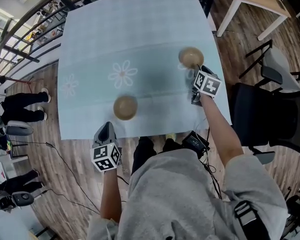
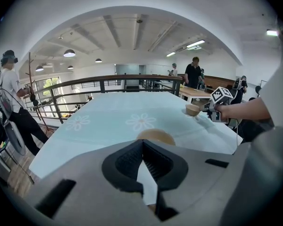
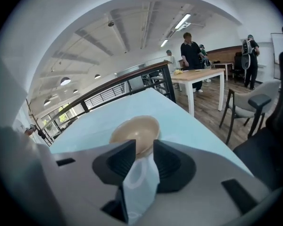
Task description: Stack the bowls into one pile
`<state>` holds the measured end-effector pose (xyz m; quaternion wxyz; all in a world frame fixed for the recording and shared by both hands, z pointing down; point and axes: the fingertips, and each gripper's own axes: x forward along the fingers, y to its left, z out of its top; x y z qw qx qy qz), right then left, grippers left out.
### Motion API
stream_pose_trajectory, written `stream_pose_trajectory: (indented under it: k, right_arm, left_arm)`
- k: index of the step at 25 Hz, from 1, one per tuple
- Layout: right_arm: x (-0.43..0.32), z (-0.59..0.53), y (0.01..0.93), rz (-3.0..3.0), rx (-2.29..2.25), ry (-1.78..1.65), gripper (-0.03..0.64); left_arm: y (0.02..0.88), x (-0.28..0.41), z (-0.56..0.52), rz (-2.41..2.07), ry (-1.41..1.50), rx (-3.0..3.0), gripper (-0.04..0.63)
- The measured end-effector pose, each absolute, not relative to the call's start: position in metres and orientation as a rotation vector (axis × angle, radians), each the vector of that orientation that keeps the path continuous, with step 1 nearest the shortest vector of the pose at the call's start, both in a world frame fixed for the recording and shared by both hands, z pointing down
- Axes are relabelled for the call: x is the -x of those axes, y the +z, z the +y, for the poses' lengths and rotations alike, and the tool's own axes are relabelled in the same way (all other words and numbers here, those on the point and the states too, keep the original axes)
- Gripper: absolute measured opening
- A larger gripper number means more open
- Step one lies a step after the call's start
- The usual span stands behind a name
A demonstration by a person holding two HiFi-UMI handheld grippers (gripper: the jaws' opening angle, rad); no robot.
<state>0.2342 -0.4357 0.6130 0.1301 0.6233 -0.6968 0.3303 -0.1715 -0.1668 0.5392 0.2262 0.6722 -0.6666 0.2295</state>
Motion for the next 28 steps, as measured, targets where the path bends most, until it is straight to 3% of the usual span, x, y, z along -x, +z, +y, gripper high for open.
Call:
stream_pose_trajectory:
  k: [9, 14, 28]
  right_arm:
    - [-0.240, -0.438, 0.627, -1.856, -1.912, 1.217, 0.117]
    - [-0.242, -0.433, 0.637, -1.810, -1.912, 1.352, 0.046]
    - [-0.224, -0.413, 0.631, -1.910, -1.818, 1.547, 0.032]
  left_arm:
    - [0.545, 0.169, -0.163, -1.815, 0.647, -1.837, 0.020]
    - [0.545, 0.166, -0.161, -1.812, 0.647, -1.834, 0.020]
    - [0.552, 0.161, -0.157, -1.804, 0.637, -1.830, 0.020]
